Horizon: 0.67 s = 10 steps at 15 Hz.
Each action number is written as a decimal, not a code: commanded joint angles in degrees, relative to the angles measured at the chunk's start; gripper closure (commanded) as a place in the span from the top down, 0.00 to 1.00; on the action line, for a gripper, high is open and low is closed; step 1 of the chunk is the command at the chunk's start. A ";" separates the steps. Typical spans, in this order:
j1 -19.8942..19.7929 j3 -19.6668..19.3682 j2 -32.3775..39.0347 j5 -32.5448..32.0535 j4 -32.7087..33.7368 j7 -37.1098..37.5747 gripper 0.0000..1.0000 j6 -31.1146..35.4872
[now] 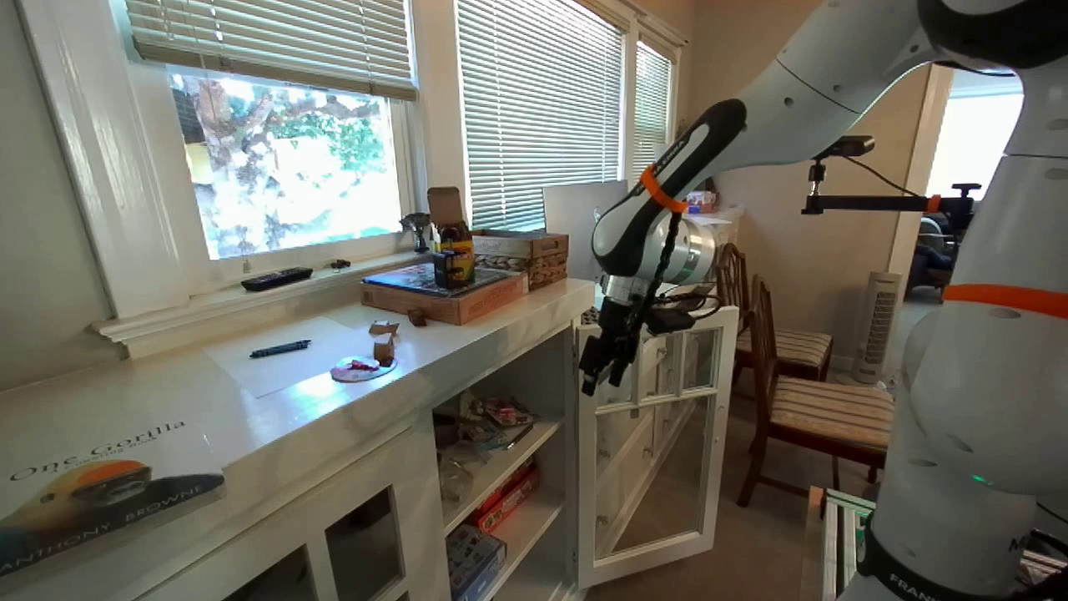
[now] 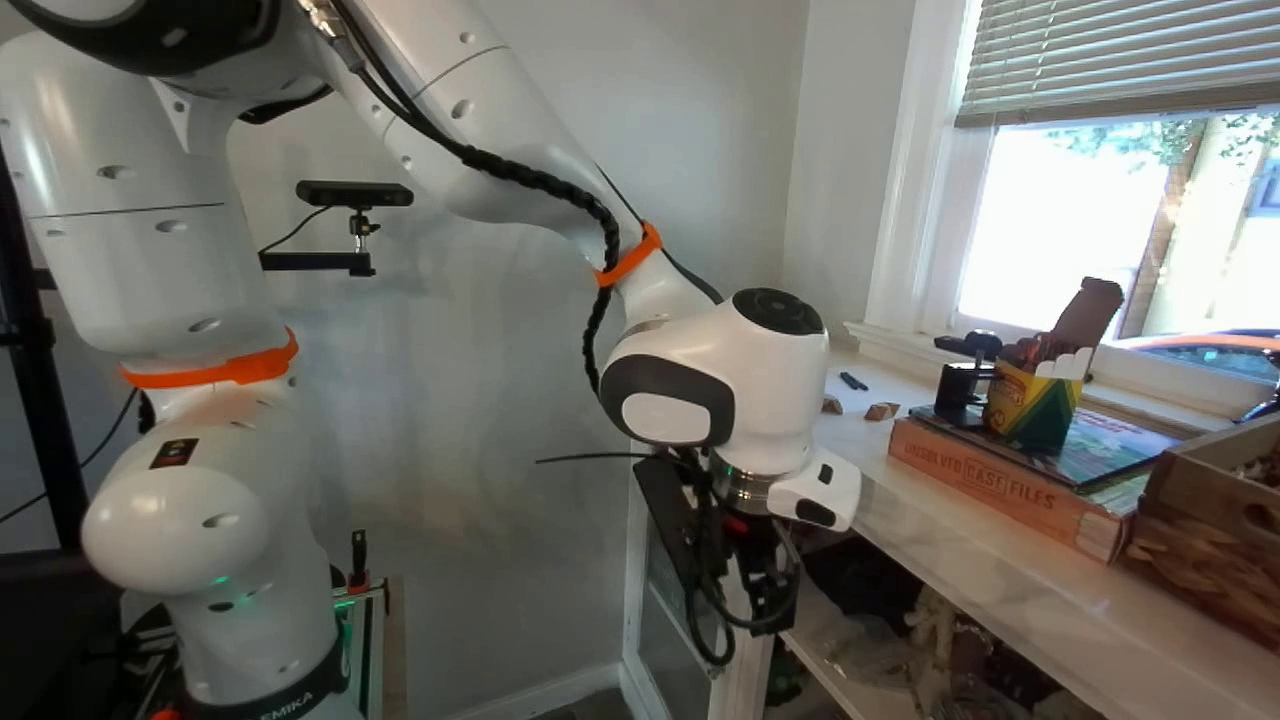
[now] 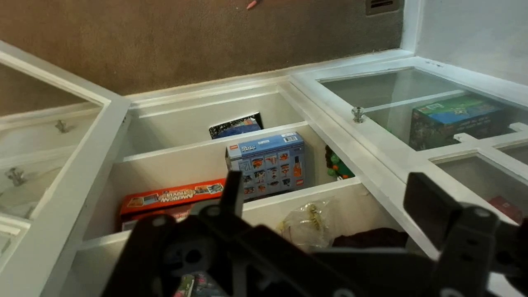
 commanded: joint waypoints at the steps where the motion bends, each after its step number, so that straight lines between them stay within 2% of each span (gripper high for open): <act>1: 1.33 1.72 5.34 2.10 -0.55 -10.05 1.00 9.25; 3: 2.62 2.15 8.38 2.85 -0.79 -15.22 1.00 16.52; 5: 3.84 3.24 11.02 9.46 -0.38 -21.91 1.00 21.91; 6: 4.31 4.11 12.45 15.02 0.36 -24.89 1.00 23.32; 8: 3.82 6.40 14.33 24.13 2.25 -27.46 1.00 23.92; 10: 1.52 8.80 15.24 33.26 5.31 -30.65 1.00 19.46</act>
